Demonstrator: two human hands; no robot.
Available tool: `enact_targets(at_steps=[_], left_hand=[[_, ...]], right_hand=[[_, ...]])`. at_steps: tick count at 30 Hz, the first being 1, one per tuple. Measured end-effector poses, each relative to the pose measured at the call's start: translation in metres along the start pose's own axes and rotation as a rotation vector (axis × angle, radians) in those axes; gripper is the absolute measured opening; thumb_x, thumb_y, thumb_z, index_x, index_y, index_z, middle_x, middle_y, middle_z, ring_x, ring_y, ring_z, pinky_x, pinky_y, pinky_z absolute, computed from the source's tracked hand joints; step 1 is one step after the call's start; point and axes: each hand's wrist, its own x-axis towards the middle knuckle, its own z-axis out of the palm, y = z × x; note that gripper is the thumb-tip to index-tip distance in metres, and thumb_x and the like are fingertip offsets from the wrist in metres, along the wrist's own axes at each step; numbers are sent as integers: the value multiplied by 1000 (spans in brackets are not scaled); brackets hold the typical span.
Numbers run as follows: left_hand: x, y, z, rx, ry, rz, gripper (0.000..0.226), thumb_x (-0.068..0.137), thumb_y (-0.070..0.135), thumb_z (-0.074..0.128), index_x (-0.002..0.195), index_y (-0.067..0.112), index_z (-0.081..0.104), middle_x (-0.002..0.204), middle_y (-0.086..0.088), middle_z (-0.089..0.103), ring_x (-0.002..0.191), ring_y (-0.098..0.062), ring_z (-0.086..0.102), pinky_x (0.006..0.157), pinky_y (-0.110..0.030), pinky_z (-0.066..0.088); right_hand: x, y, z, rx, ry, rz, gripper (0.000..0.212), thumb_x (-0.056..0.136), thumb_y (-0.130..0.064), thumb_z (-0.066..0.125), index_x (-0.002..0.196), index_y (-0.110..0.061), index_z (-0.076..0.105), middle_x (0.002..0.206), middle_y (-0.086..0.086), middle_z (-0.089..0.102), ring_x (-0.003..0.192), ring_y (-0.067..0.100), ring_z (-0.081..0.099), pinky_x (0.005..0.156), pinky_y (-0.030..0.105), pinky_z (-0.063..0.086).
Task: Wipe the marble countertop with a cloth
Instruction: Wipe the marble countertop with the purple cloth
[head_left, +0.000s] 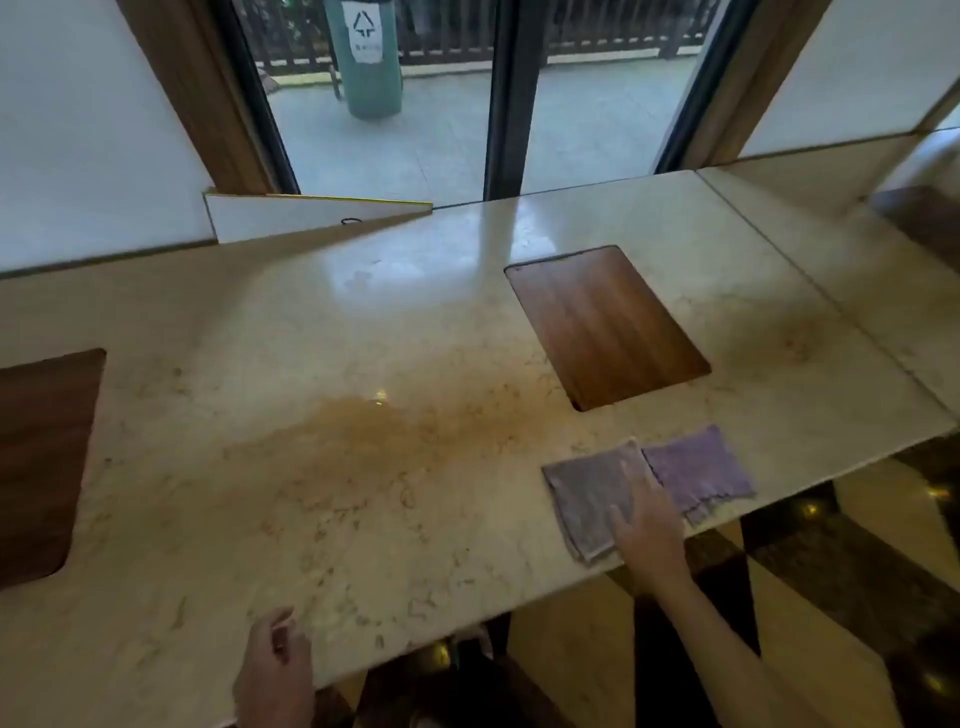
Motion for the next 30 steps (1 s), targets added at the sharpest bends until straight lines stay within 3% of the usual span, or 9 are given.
enact_targets(at_steps=[2,5,9,17,21,25,30], left_hand=[[15,21,12,42,-3,49,24,88,3,62,111,7,65,97,-19,66,91,-36,63,89,-46,46],[36,39,30,134,-64,101,29,89,3,60,119,1,62,109,-24,63,100,-40,60,94,-49,43],[52,39,53,279,-24,260,45,85,16,50,124,-4,60,111,-33,58,104,-51,54,96,-60,41],[79,33,63,459,-74,432,60,83,31,43,132,-1,55,139,-30,50,125,-47,47,105,-55,38],[99,30,58,527,-71,454,68,83,41,35,129,-3,55,141,-30,49,128,-47,46,106,-56,37],[122,28,47,581,-40,504,62,85,39,38,132,3,54,144,-26,48,132,-44,43,105,-55,34],[145,19,25,628,51,453,56,86,38,37,126,2,55,142,-28,46,133,-44,41,106,-55,30]], right_hand=[[12,-3,2,-101,-53,-20,71,93,-38,60,155,-19,33,151,19,45,135,39,45,105,54,44],[18,-8,9,-230,-139,-2,73,94,-58,36,159,-27,25,163,19,27,149,43,27,115,59,29],[14,-7,21,-278,-91,-42,70,98,-61,22,152,-23,44,155,24,40,138,48,42,105,62,40],[4,-43,32,-269,-112,-37,75,97,-68,7,152,-31,43,157,19,38,133,47,41,100,61,41],[5,-47,36,-281,-119,-56,73,98,-67,7,152,-32,41,156,17,37,132,46,42,97,61,42],[29,-29,29,-348,-110,-165,67,94,-66,26,153,-37,38,161,17,29,140,44,35,104,60,37],[46,-63,46,-362,-48,-104,63,99,-51,25,153,-23,41,159,16,35,144,46,32,107,61,35]])
